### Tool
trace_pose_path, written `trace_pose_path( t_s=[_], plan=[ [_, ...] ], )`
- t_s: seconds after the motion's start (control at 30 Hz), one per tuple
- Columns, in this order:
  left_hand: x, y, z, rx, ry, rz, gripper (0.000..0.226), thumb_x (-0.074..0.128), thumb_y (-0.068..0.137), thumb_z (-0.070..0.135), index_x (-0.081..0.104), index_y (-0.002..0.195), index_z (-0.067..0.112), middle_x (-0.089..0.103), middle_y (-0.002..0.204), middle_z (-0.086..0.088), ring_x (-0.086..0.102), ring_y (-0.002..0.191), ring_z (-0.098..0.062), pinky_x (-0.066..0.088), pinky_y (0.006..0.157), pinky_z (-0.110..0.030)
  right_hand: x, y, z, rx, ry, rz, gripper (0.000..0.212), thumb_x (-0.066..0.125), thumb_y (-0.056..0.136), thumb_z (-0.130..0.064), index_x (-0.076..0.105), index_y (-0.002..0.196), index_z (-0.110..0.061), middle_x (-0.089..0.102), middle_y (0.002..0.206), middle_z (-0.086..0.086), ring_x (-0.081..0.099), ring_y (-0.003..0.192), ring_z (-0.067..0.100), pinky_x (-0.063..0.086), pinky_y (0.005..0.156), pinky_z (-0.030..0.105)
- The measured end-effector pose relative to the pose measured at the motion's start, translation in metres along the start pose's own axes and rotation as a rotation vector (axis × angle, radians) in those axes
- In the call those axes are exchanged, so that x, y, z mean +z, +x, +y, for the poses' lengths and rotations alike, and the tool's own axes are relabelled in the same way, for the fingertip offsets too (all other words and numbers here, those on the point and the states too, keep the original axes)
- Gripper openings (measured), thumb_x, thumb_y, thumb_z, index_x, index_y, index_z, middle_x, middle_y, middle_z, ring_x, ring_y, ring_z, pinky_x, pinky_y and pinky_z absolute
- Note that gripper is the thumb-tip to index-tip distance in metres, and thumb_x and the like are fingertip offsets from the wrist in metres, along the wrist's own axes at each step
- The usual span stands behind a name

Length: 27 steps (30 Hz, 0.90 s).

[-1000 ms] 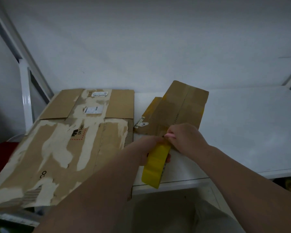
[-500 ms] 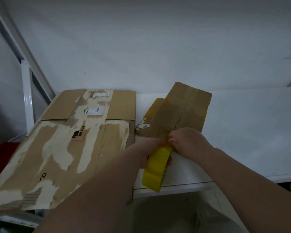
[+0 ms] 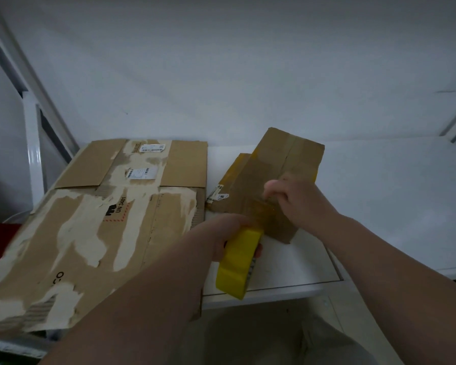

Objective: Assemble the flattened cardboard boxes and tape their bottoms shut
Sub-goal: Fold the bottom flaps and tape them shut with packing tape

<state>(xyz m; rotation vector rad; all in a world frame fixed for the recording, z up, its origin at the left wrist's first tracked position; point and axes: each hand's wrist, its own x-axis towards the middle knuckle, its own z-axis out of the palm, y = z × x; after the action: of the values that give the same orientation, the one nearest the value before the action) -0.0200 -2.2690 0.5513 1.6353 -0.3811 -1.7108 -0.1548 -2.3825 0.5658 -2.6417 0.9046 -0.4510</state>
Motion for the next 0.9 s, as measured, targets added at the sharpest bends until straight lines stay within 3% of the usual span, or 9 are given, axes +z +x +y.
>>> trace_pose_path(
  t_s=[0.1,0.17,0.23,0.33,0.4,0.5,0.57,0.7,0.9],
  plan=[
    [-0.001,0.003,0.000,0.007,0.017,-0.008,0.027,0.059,0.091,0.025,0.058,0.104,0.002,0.068,0.072,-0.014,0.067,0.057,-0.023,0.057,0.057,-0.031,0.016,0.010,0.001,-0.012,-0.063,0.045,0.038,0.053,0.095,-0.033,0.057,0.131,-0.020,0.052,0.123,0.001,0.052,0.106,0.016,0.041,0.085,0.025],
    [-0.002,0.002,0.001,0.013,0.001,-0.015,0.024,0.058,0.092,0.024,0.059,0.100,0.002,0.068,0.067,-0.014,0.066,0.053,-0.022,0.057,0.052,-0.029,0.029,0.017,0.001,-0.008,-0.126,0.040,0.054,0.056,0.091,-0.046,0.049,0.138,-0.020,0.048,0.128,-0.001,0.049,0.110,0.017,0.043,0.088,0.028],
    [-0.004,0.004,0.001,0.008,-0.005,-0.022,0.026,0.057,0.093,0.023,0.058,0.105,0.000,0.067,0.070,-0.015,0.066,0.053,-0.023,0.057,0.050,-0.029,0.039,0.021,0.002,-0.016,-0.202,0.059,0.057,0.055,0.090,-0.049,0.048,0.138,-0.020,0.047,0.129,0.000,0.048,0.112,0.018,0.044,0.090,0.030],
    [-0.010,0.009,0.000,-0.010,-0.017,-0.026,0.036,0.059,0.092,0.024,0.057,0.117,-0.001,0.069,0.078,-0.017,0.068,0.059,-0.025,0.057,0.055,-0.032,0.051,0.024,0.006,-0.073,-0.262,0.114,0.046,0.058,0.089,-0.046,0.059,0.125,-0.017,0.052,0.122,0.002,0.052,0.107,0.020,0.046,0.085,0.031],
    [-0.015,0.011,-0.001,-0.005,-0.016,-0.039,0.034,0.061,0.090,0.025,0.061,0.112,-0.001,0.069,0.078,-0.016,0.067,0.061,-0.024,0.058,0.058,-0.033,0.059,0.025,0.009,-0.133,-0.294,0.171,0.039,0.066,0.084,-0.040,0.066,0.112,-0.012,0.057,0.113,0.005,0.057,0.096,0.023,0.050,0.077,0.034],
    [-0.020,0.012,0.000,-0.002,-0.001,-0.033,0.026,0.064,0.089,0.026,0.064,0.100,0.003,0.069,0.073,-0.013,0.067,0.055,-0.021,0.057,0.053,-0.030,0.064,0.025,0.010,-0.188,-0.337,0.221,0.037,0.079,0.072,-0.033,0.069,0.097,-0.008,0.060,0.100,0.008,0.060,0.081,0.026,0.050,0.063,0.033],
    [-0.022,0.012,0.002,-0.003,0.007,-0.036,0.027,0.064,0.089,0.026,0.064,0.102,0.003,0.069,0.076,-0.013,0.067,0.056,-0.022,0.057,0.053,-0.030,0.065,0.025,0.010,-0.202,-0.375,0.226,0.041,0.083,0.066,-0.033,0.069,0.095,-0.007,0.062,0.099,0.009,0.061,0.078,0.027,0.050,0.059,0.031],
    [-0.023,0.011,0.002,-0.006,0.046,-0.034,0.033,0.065,0.087,0.028,0.063,0.112,0.007,0.068,0.093,-0.015,0.066,0.076,-0.027,0.056,0.078,-0.040,0.067,0.026,0.007,-0.213,-0.407,0.211,0.044,0.085,0.061,-0.033,0.068,0.092,-0.007,0.062,0.099,0.010,0.061,0.077,0.027,0.049,0.056,0.030],
    [-0.028,0.007,0.013,-0.003,0.125,0.008,0.035,0.064,0.088,0.027,0.060,0.117,0.008,0.068,0.099,-0.016,0.065,0.079,-0.029,0.055,0.073,-0.039,0.063,0.025,0.003,-0.225,-0.440,0.151,0.042,0.089,0.058,-0.027,0.066,0.085,-0.005,0.062,0.095,0.013,0.059,0.066,0.027,0.045,0.048,0.029]
  ],
)
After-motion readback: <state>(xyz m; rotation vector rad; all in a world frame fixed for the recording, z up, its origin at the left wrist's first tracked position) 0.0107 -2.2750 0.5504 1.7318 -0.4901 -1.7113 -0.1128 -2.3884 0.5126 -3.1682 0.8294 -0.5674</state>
